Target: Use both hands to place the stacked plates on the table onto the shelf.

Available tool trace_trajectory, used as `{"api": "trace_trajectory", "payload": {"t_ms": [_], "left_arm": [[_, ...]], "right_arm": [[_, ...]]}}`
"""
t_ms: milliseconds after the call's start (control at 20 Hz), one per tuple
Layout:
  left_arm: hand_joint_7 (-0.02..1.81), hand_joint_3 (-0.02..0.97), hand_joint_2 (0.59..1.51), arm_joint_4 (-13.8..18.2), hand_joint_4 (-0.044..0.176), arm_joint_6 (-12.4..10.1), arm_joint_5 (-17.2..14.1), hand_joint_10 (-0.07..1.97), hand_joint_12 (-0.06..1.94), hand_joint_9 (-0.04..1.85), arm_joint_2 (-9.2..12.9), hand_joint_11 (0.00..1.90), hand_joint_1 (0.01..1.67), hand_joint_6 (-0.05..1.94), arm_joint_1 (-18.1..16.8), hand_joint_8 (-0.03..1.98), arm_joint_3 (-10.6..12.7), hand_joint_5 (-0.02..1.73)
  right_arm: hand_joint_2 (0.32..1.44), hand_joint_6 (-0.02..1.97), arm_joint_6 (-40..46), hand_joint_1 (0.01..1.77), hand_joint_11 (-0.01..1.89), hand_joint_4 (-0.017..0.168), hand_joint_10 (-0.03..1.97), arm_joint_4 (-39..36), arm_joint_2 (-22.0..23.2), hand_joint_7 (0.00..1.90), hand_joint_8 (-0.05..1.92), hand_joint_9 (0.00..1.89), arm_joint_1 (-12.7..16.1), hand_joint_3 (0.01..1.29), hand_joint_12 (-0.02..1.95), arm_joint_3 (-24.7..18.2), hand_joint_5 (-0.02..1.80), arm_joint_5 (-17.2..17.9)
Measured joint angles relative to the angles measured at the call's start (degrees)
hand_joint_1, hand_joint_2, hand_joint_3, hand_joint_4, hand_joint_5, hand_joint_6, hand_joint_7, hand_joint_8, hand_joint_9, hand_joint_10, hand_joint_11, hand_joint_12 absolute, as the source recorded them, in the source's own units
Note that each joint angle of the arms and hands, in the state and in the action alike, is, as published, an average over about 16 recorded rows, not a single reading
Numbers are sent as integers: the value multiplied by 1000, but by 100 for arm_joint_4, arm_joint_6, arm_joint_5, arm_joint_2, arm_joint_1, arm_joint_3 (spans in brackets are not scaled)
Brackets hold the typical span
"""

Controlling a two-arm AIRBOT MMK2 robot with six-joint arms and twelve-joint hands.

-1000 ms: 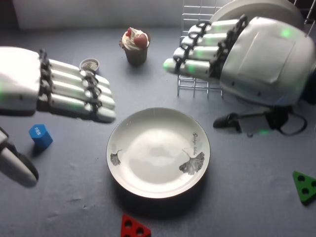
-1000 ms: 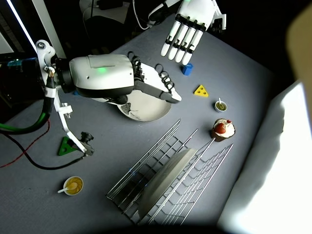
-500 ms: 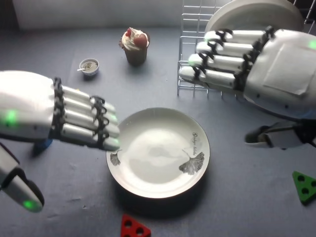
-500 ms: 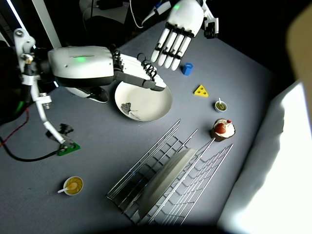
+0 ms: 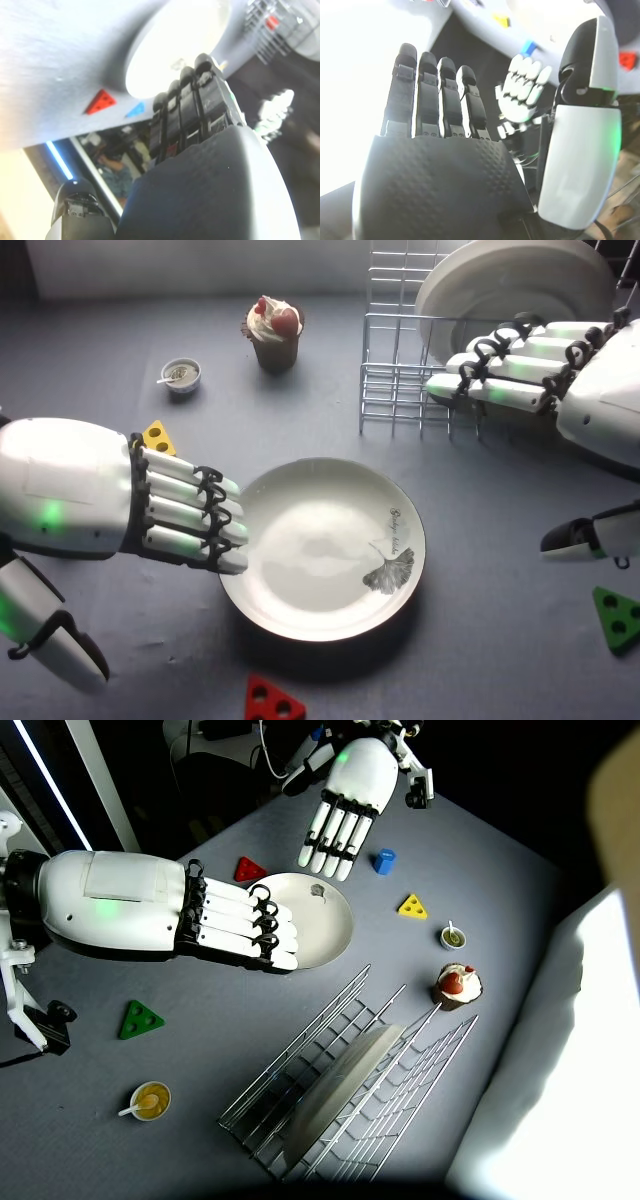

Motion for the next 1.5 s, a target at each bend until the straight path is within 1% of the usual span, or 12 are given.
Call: {"api": "trace_trajectory", "payload": {"t_ms": [250,600,950,1250,1500], "left_arm": [[166,-3,973,-20,1,125,268,15,15,155,-39,173,16,8,124,0,-79,164],[154,-4,973,-51,1,257,496,15,13,141,-101,170,16,4,275,0,-133,151],[149,-4,974,-48,-5,344,620,14,4,139,-152,159,17,-8,436,-1,-170,132],[155,-4,975,60,-10,384,708,10,-6,145,-188,152,16,-19,599,-3,-200,120],[154,-4,975,170,-11,403,754,5,-9,145,-207,146,16,-21,704,-4,-223,116]], "right_arm": [[808,19,200,1040,280,4,14,22,61,202,18,222,-17,13,1,-71,183,33],[831,20,240,1059,274,4,15,-109,75,208,18,229,-17,13,1,-137,179,76],[850,20,245,1074,277,4,15,-351,74,210,19,230,-17,13,9,-152,183,83],[856,20,248,1082,284,4,15,-659,58,211,19,230,-17,13,19,-162,195,88],[856,20,146,1083,290,4,15,-1057,-2,205,19,227,27,13,28,-153,198,93]]}}
